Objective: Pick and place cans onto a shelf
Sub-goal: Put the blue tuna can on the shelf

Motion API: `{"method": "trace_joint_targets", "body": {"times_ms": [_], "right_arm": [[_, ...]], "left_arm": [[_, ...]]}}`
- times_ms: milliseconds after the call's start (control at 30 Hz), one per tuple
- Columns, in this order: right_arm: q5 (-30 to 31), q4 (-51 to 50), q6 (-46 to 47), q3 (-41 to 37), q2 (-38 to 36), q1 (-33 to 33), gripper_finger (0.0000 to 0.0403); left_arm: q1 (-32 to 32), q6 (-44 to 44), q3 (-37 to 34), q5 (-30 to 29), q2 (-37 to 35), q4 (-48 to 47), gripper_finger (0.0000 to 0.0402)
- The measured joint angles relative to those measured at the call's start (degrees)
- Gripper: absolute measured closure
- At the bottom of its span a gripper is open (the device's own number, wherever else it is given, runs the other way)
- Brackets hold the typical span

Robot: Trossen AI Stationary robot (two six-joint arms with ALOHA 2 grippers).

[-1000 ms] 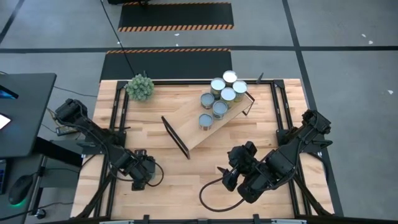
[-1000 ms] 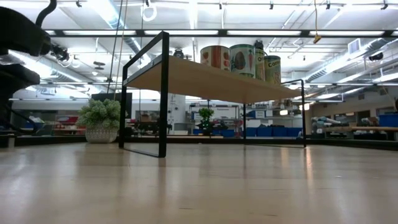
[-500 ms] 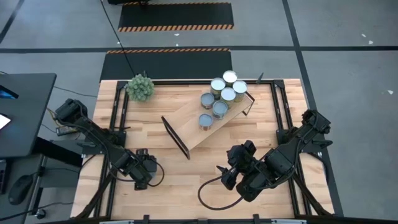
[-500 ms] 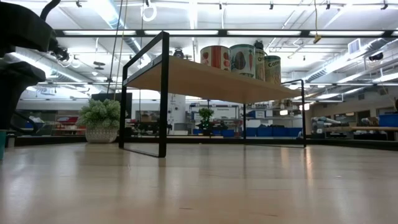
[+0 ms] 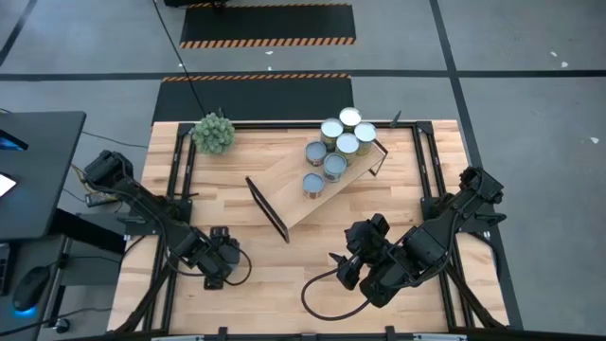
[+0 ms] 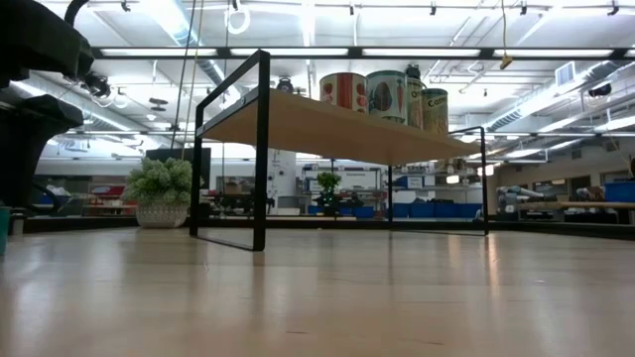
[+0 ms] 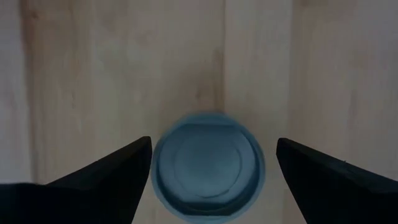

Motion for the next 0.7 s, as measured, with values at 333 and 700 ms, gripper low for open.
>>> {"method": "trace_joint_targets", "body": {"times_ms": [333,700], "right_arm": [[0.0,0.0,0.0,0.0,0.0,0.0,0.0055],[0.0,0.0,-0.2,0.0,0.0,0.0,0.0055]], "left_arm": [[1.6,0.3,0.0,3.9,0.0,1.0,0.0049],[1.5,2.8,0.0,8.4,0.0,0.9,0.0049]]}}
